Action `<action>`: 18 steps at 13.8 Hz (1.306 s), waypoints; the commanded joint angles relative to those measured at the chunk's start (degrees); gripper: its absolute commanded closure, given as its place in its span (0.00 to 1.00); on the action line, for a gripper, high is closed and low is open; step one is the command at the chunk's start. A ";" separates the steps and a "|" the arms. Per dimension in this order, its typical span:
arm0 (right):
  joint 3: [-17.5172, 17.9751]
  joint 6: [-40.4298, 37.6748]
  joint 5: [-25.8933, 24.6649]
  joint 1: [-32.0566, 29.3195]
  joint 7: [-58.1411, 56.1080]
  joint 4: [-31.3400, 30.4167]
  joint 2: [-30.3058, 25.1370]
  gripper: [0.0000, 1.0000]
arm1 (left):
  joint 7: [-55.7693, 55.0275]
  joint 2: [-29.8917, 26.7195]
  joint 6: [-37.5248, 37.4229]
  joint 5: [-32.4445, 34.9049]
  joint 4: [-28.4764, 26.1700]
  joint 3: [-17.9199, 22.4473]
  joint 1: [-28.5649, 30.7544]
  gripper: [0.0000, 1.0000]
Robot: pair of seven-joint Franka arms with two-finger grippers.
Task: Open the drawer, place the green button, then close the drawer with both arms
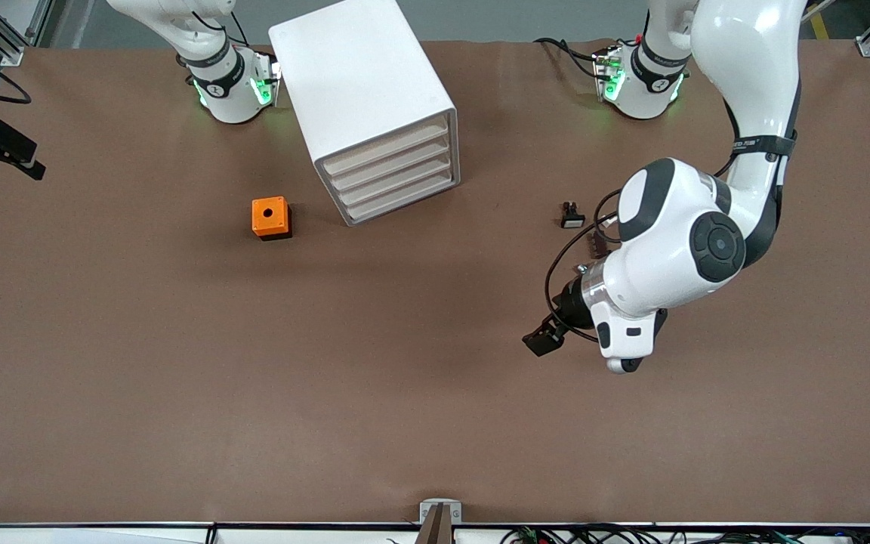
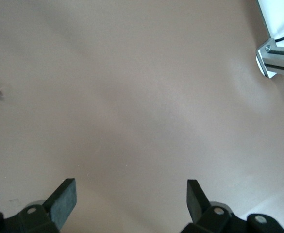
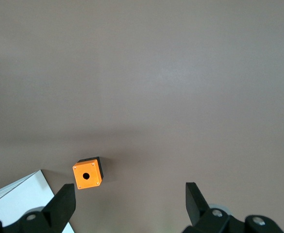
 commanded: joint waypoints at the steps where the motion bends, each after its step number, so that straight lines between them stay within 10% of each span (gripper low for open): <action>1: 0.54 0.64 -0.20 -0.59 0.25 -1.42 -1.45 0.00 | 0.14 -0.97 -0.10 1.22 -1.04 -0.66 0.42 0.00; 9: 0.90 0.11 -0.29 2.12 0.43 -1.51 -1.62 0.00 | 9.17 -2.28 -1.32 1.49 -1.39 -0.40 1.39 0.00; 18: 0.19 -1.03 -0.38 3.63 0.43 -1.51 -1.97 0.00 | 38.78 -12.11 -23.37 7.88 -4.54 -0.31 8.68 0.00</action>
